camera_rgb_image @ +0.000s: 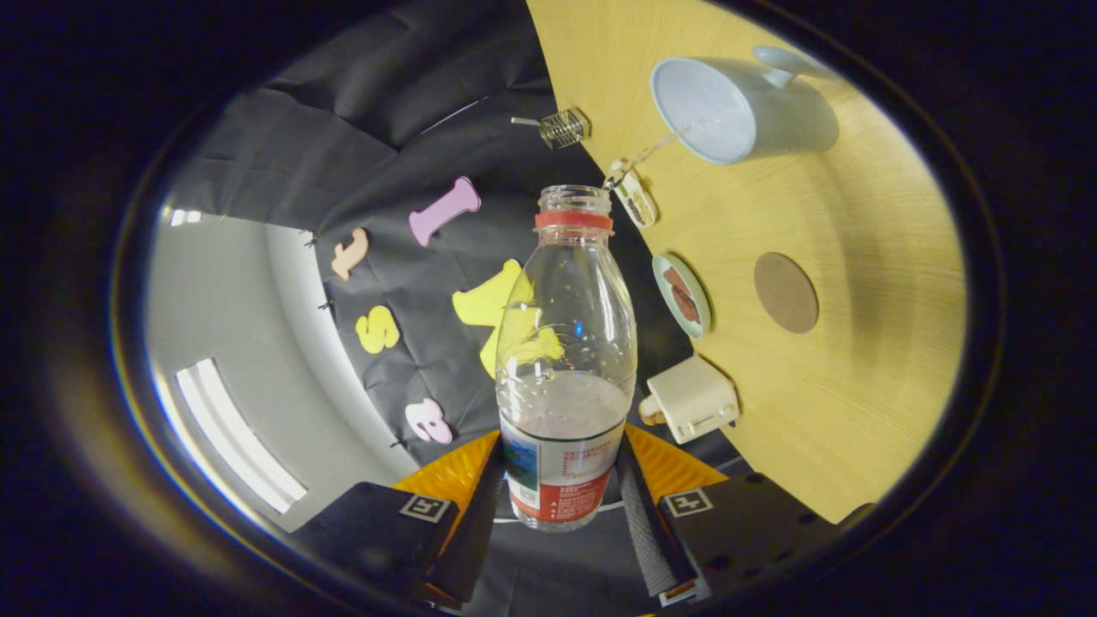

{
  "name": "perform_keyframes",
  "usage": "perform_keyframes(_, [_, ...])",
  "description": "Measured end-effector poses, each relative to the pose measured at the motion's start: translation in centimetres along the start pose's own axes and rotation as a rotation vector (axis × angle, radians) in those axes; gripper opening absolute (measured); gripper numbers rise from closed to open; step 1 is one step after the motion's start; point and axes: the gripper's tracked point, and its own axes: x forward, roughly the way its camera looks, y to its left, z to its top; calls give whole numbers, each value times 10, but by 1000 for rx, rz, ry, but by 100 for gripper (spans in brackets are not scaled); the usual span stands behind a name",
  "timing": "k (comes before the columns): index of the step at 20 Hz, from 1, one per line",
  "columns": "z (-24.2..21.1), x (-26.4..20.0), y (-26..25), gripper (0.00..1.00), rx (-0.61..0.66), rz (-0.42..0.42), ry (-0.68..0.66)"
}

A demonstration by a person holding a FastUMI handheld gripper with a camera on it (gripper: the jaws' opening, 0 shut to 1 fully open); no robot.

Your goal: Take the bottle from table, then pour the juice into the cup, finally place the bottle on the coaster

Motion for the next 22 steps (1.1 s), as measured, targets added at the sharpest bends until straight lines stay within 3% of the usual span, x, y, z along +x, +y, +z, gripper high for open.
perform_keyframes(16, [5, 4, 43, 75, 108, 65, -46])
perform_keyframes(22, [5, 8, 35, 75, 12, 25, -32])
